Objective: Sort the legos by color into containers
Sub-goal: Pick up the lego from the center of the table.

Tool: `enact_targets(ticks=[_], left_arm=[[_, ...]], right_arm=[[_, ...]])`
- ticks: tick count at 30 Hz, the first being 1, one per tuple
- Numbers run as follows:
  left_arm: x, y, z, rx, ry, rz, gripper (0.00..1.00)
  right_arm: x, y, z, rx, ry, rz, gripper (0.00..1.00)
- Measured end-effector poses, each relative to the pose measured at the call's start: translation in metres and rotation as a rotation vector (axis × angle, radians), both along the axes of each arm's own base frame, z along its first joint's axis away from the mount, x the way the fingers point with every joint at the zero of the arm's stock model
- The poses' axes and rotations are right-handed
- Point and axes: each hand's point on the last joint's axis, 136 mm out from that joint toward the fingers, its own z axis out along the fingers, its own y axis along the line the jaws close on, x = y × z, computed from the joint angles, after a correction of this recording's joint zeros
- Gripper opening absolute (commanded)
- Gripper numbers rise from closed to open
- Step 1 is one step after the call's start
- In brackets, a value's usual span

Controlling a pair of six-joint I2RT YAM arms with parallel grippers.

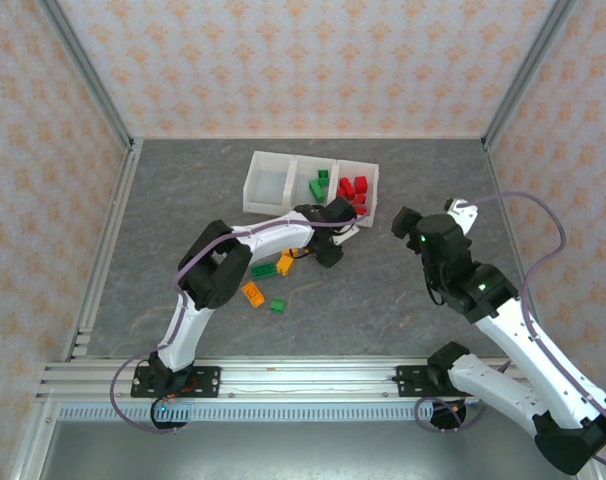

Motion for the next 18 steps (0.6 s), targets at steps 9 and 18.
enact_targets(ticks=[9, 18], left_arm=[[0.001, -0.001, 0.015, -0.024, -0.021, 0.014, 0.22], [0.006, -0.003, 0.087, -0.156, -0.107, 0.060, 0.20]], right_arm=[[-0.001, -0.001, 0.001, 0.000, -0.005, -0.004, 1.00], [0.000, -0.001, 0.000, -0.001, -0.003, -0.003, 1.00]])
